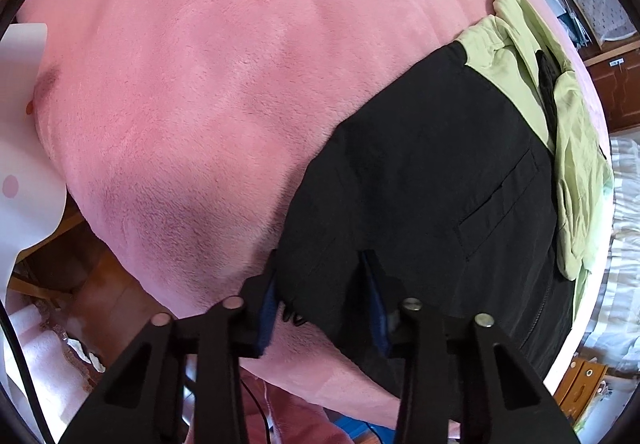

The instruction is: Fold large clothes

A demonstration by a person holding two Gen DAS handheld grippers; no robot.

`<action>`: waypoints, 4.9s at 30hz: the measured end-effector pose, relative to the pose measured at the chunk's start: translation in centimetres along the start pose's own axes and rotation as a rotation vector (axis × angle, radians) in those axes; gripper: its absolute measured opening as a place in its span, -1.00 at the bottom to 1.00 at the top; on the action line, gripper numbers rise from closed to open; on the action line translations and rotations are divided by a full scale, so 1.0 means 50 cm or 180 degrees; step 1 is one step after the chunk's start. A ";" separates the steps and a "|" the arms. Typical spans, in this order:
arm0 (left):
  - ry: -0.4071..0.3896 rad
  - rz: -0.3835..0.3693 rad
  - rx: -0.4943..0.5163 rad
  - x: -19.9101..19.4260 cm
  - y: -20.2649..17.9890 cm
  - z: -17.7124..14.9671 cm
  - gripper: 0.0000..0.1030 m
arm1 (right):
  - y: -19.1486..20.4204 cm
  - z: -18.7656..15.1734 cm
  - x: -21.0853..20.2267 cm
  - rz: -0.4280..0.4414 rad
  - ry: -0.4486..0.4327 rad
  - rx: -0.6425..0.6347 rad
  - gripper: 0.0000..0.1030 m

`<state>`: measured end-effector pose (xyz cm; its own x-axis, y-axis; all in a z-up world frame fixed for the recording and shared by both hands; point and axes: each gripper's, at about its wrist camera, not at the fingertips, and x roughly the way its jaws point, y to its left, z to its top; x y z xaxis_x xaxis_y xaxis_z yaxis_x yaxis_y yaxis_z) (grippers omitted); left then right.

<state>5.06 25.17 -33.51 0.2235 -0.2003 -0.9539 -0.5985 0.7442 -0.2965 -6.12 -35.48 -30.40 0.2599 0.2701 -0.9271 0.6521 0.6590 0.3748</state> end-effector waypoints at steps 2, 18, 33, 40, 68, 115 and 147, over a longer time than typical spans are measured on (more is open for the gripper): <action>-0.0011 0.0000 0.0005 -0.004 -0.009 -0.002 -0.54 | -0.002 0.000 -0.007 -0.0009 0.0001 -0.0044 -0.54; -0.0051 -0.0007 0.0158 -0.142 -0.065 0.004 -0.70 | 0.039 0.007 -0.096 0.0099 0.0036 -0.0024 -0.64; -0.0256 -0.0457 0.0708 -0.346 -0.205 0.133 -0.76 | 0.180 0.043 -0.275 0.0273 -0.0485 -0.0211 -0.66; -0.0476 -0.0537 0.0965 -0.396 -0.306 0.220 -0.77 | 0.278 0.127 -0.332 0.0338 -0.0712 -0.0434 -0.67; -0.0685 0.0067 0.1096 -0.162 -0.655 0.618 -0.78 | 0.676 0.623 -0.096 0.0228 -0.0574 -0.1129 -0.68; -0.0567 -0.0419 0.2041 -0.129 -0.855 0.453 0.38 | 0.890 0.488 0.057 0.0245 -0.0374 -0.2105 0.26; -0.0144 0.0164 0.2213 0.126 -0.729 0.358 -0.98 | 0.769 0.375 0.270 -0.0019 0.0472 -0.1971 -1.00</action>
<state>42.07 8.19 -27.89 0.2488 -0.1382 -0.9586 0.0185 0.9903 -0.1380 35.83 -19.65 -28.62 0.1273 0.3302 -0.9353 0.1091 0.9326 0.3441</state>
